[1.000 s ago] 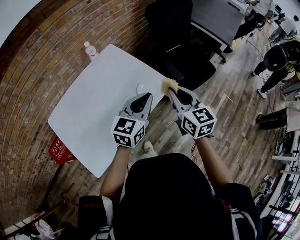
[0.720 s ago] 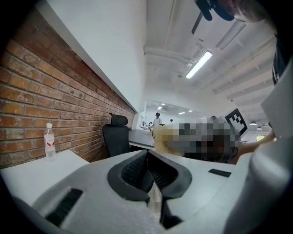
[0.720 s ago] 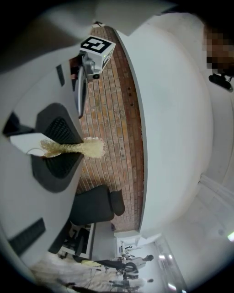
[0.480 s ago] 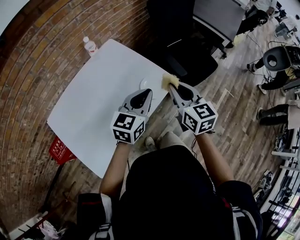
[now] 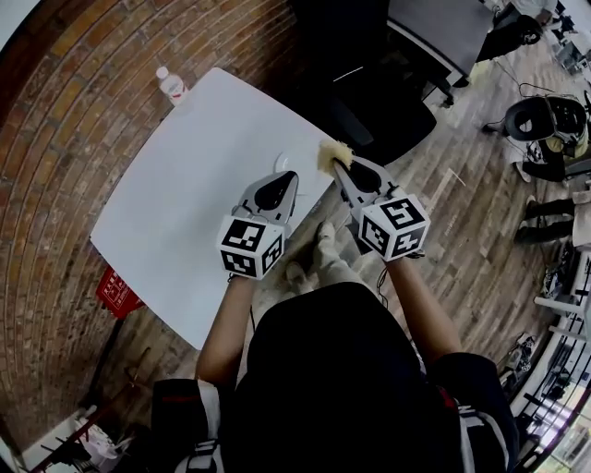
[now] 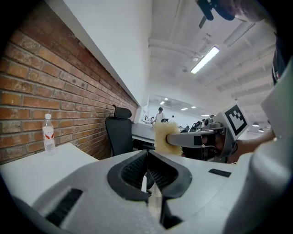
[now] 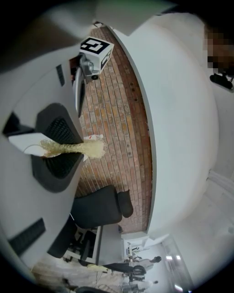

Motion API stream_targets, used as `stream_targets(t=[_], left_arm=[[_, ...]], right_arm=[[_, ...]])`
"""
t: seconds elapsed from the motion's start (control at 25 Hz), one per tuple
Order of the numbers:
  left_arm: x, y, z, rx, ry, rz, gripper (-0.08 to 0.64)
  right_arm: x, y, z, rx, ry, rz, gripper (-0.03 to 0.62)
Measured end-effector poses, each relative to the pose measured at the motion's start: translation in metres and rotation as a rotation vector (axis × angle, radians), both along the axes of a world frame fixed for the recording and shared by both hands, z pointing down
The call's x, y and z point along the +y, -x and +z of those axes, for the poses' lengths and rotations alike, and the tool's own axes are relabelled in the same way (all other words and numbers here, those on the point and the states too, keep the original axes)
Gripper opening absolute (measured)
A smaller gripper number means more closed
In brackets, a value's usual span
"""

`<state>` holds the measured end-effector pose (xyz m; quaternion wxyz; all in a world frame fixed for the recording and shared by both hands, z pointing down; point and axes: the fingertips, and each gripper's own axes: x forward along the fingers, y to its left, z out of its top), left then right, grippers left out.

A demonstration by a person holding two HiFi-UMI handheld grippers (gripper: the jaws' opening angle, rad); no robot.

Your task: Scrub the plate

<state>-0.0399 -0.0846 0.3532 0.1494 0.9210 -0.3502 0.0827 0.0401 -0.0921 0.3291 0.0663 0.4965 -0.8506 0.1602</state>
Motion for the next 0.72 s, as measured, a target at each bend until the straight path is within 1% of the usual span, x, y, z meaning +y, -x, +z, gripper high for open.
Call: stream_targets(t=[0.28,0.48,0.6,0.72], left_arm=[[-0.023,-0.005,0.028,-0.028,0.045,-0.025,0.021],[-0.032,-0.007,0.058,-0.091,0.101,-0.047,0.021],[-0.035,-0.009,0.076,-0.124,0.124,-0.042,0.021],[-0.038,-0.012,0.094,-0.142,0.151,-0.031,0.021]], right_arm=[[-0.02,-0.008,0.024,-0.003,0.049,-0.038,0.04],[-0.029,-0.017,0.047,0.003,0.104,-0.053,0.04],[-0.033,-0.019,0.063,0.005,0.14,-0.062,0.04],[-0.037,-0.02,0.079,0.008,0.176,-0.075,0.04]])
